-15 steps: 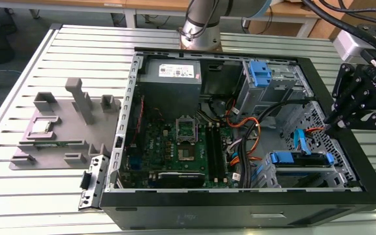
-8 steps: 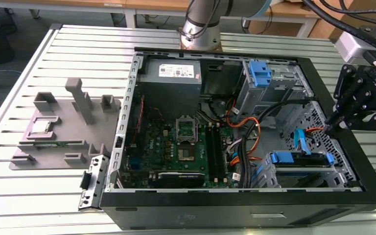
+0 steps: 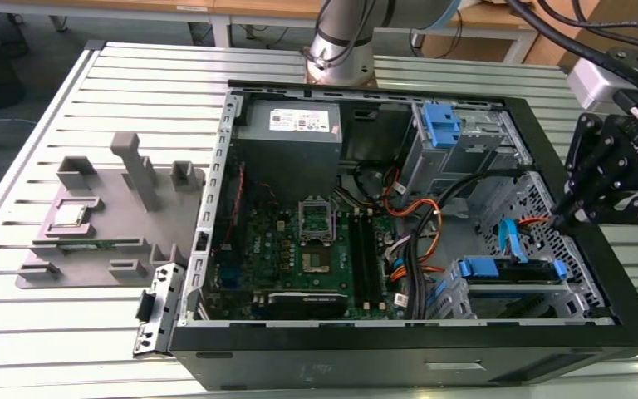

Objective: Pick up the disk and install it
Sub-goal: 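Insert the second disk wire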

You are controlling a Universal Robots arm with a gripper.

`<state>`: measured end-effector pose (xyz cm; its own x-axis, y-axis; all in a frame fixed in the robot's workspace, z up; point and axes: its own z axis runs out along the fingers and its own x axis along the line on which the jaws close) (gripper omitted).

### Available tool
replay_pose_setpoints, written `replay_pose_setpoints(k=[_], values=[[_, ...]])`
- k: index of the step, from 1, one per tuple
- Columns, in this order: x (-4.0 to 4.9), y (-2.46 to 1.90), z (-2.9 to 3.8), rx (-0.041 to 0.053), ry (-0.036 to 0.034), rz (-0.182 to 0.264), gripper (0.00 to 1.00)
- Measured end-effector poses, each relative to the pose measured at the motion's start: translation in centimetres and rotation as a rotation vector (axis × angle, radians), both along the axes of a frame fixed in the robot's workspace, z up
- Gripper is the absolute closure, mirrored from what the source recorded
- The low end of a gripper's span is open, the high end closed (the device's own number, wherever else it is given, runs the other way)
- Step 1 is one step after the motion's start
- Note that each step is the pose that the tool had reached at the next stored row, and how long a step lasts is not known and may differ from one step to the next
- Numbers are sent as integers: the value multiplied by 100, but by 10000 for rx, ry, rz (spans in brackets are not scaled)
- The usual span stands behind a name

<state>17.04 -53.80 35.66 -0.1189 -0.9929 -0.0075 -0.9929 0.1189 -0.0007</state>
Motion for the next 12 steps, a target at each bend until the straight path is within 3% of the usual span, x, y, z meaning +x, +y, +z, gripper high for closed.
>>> replay_pose_setpoints(k=[2, 12], values=[[0, 0, -5, -69, 0, 0, 77], [-15, 1, -20, -241, -18, 0, 77]])
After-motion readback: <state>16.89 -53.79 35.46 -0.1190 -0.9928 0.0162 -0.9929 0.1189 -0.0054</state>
